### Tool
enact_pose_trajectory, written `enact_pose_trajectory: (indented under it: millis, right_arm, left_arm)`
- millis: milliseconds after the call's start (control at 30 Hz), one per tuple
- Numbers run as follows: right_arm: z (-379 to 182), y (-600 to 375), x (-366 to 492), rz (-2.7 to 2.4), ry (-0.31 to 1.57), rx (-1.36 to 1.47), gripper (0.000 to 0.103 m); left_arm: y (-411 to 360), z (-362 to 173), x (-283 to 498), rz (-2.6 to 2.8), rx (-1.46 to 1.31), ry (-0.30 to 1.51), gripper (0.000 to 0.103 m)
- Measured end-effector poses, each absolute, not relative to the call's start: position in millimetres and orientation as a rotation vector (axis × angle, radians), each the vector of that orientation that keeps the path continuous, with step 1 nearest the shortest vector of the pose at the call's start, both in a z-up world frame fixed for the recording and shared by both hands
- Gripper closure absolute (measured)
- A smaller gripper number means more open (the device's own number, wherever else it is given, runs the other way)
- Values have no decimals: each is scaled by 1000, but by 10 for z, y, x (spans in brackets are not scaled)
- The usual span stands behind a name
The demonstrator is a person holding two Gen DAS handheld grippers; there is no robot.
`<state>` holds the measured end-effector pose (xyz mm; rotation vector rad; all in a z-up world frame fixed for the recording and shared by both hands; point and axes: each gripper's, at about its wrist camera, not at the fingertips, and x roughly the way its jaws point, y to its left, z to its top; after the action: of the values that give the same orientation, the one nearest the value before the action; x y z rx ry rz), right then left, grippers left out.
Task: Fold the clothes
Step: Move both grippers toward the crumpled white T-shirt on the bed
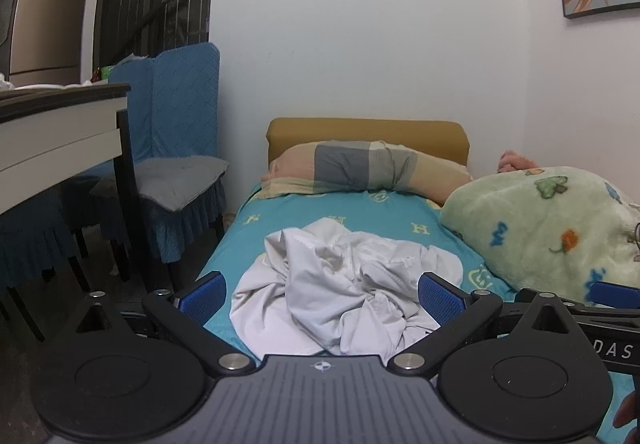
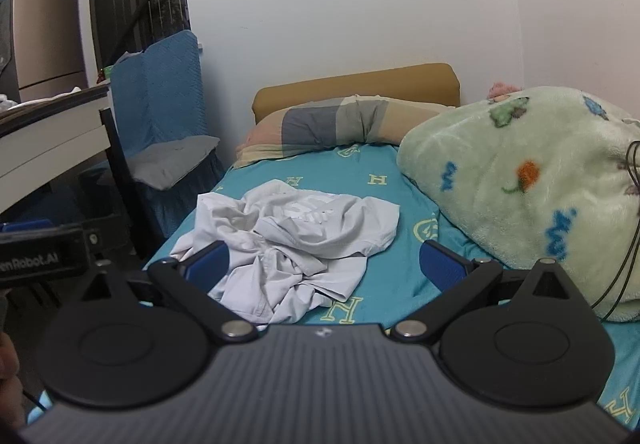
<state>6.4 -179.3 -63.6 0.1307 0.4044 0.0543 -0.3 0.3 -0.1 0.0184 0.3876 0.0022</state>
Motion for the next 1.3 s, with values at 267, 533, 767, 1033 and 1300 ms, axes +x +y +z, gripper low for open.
enact_pose_trajectory:
  millis: [267,533,767,1033,1300]
  right_arm:
    - [-603,-1767,46,56,418,160,0]
    - [-663,-1727,-63,40,393,124,0]
    - [-652,-1750,-66,37,393,125,0]
    - [-641,-1766,-70,40,385,133,0]
    - [-620,-1784,-102,42,372,136,0]
  left_arm:
    - [34,-9,-38,1,4,398,0]
    - [6,3,-86,9,17,395,0]
    - [-30,-17,-112,11,34,397,0]
    - [-45,-74,-118,10,31,399,0]
    - [-49,-98,-108,32,20,418,0]
